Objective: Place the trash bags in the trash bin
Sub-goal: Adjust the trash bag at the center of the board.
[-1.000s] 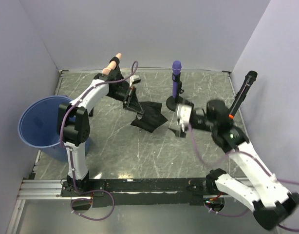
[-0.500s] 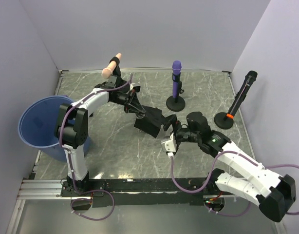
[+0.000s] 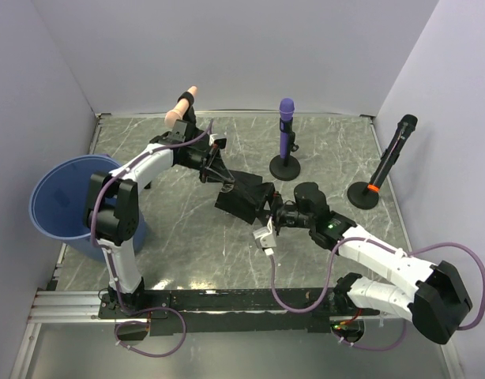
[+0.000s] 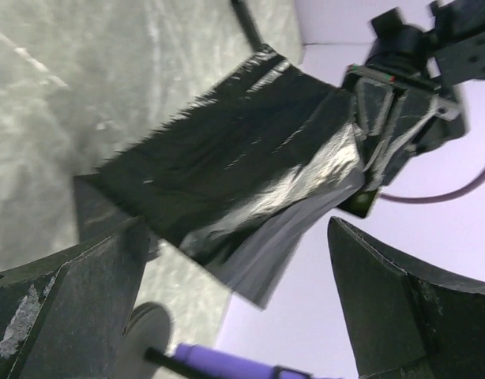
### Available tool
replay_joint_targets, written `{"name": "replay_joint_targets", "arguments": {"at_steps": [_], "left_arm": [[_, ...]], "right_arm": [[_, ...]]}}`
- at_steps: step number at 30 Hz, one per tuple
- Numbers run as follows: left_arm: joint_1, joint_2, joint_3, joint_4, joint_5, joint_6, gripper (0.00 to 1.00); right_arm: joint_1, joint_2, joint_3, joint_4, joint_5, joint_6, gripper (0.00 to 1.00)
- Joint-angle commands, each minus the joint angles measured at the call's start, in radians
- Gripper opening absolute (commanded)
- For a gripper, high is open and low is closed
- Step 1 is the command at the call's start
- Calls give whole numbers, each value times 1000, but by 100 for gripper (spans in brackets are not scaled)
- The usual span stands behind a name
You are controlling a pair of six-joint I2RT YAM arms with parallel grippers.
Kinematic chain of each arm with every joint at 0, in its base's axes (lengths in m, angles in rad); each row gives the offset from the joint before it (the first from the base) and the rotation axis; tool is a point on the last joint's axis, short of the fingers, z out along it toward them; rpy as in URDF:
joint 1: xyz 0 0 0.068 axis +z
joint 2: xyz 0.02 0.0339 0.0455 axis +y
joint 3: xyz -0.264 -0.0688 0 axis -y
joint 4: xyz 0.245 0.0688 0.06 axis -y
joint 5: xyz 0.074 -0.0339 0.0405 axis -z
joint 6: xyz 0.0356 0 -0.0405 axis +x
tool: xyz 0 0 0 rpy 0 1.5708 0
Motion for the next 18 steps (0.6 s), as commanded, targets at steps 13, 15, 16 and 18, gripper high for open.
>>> {"name": "replay_joint_targets", "arguments": {"at_steps": [13, 15, 16, 18], "left_arm": [[0, -43, -32, -13, 178, -22, 1], [0, -43, -36, -10, 171, -22, 1], [0, -43, -38, -8, 168, -22, 1], [-2, -49, -39, 30, 162, -39, 12]], "right_arm": [[40, -1, 141, -73, -161, -97, 63], [46, -1, 160, -121, -167, -100, 49], [48, -3, 161, -126, -164, -96, 41], [52, 3, 184, -173, -140, -79, 17]]}}
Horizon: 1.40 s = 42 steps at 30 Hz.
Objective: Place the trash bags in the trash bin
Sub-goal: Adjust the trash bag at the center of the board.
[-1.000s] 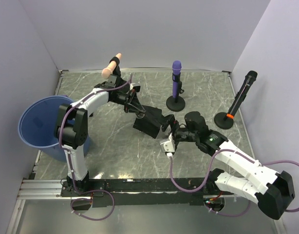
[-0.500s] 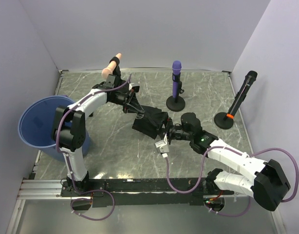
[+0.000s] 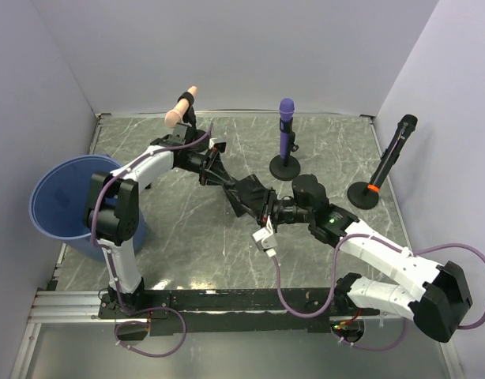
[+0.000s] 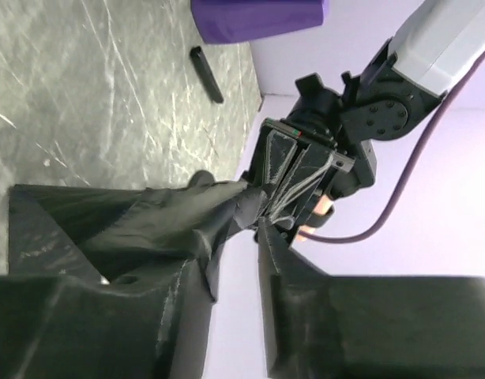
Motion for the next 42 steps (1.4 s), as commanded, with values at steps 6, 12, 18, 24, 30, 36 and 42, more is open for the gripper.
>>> {"name": "replay_joint_targets", "arguments": {"at_steps": [6, 12, 18, 24, 30, 36, 42], "left_arm": [[18, -104, 81, -39, 2, 169, 30], [27, -204, 199, -399, -516, 795, 47], [23, -621, -200, 110, -942, 872, 53], [-221, -975, -518, 530, -1163, 1104, 70], [-373, -939, -530, 601, -1246, 1155, 71], [-393, -855, -495, 658, -1188, 1175, 66], [-399, -783, -432, 669, -1130, 1181, 55]], "right_arm": [[17, -12, 148, -98, 90, 477, 0], [-67, 69, 395, -259, 170, 1202, 0], [-127, 118, 470, -327, 213, 1622, 0], [-148, 161, 540, -330, 209, 1768, 0], [-177, 181, 570, -306, 183, 1822, 0], [-187, 164, 562, -296, 180, 1834, 0], [-197, 155, 539, -284, 187, 1843, 0]]}}
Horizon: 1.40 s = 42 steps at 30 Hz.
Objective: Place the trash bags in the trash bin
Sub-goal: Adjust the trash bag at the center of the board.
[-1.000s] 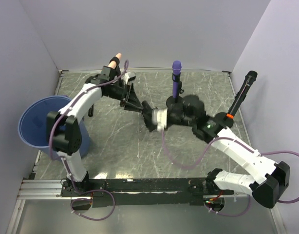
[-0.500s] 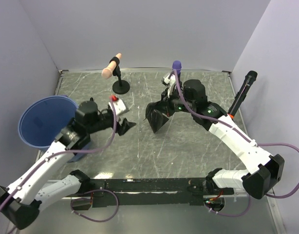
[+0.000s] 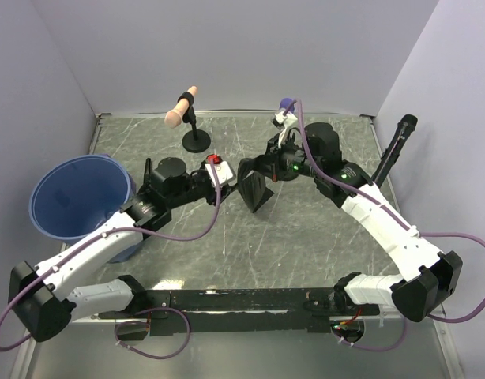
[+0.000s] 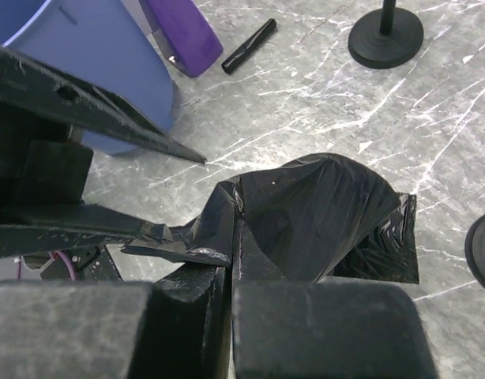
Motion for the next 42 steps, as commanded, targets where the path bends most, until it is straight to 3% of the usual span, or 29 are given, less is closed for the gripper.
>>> {"name": "replay_joint_targets", "arguments": {"at_steps": [1, 6, 18, 27, 30, 36, 37, 40, 42], "left_arm": [[-6, 32, 84, 49, 72, 34, 51], [-6, 55, 100, 14, 109, 35, 37], [-6, 110, 117, 58, 127, 17, 28], [-6, 138, 155, 53, 101, 8, 11], [-7, 135, 160, 52, 104, 5, 1], [-6, 129, 163, 12, 112, 32, 1], [-6, 126, 163, 6, 113, 44, 1], [-6, 133, 186, -77, 130, 103, 1], [-6, 149, 221, -156, 149, 155, 1]], "right_arm": [[-20, -31, 13, 45, -9, 43, 0], [-35, -25, 9, 61, -14, 48, 0], [-44, -19, -14, 79, -28, 67, 0], [-48, -28, -43, 78, -15, 40, 0], [-49, -32, -59, 73, -11, 32, 0], [-69, -46, -73, 59, -31, -23, 0], [-77, -49, -73, 56, -44, -32, 4], [-90, -68, -79, 36, -180, -159, 47], [-90, -95, -83, -3, -262, -282, 64]]}}
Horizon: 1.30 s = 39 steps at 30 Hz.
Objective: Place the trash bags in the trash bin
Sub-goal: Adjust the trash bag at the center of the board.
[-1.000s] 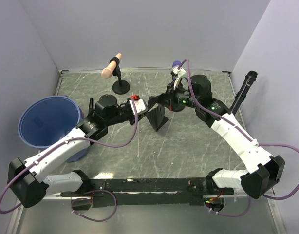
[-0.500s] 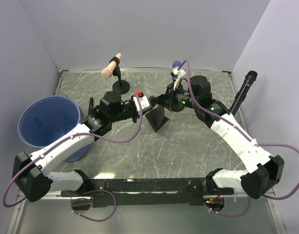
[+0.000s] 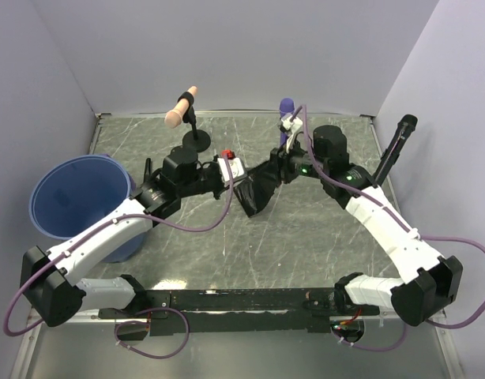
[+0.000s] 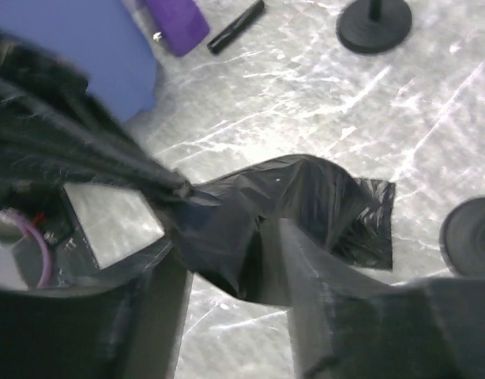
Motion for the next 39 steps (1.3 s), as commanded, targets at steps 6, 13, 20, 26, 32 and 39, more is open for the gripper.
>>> {"name": "replay_joint_targets", "arguments": {"at_steps": [6, 13, 20, 26, 32, 39], "left_arm": [[-5, 34, 160, -246, 85, 201, 1], [-5, 35, 172, -277, 88, 210, 1], [-4, 28, 167, -284, 76, 214, 1], [-4, 23, 167, -270, 68, 201, 1], [-5, 19, 183, -254, 71, 180, 1], [-4, 11, 178, -246, 69, 180, 1]], "right_arm": [[-7, -103, -19, -104, -245, -376, 78], [1, -70, -38, -82, -216, -396, 69], [8, -54, -19, -92, -213, -447, 53], [41, -53, -33, -112, -208, -491, 52], [67, -28, -51, -92, -170, -510, 39], [80, 8, -4, -113, -151, -566, 16]]}}
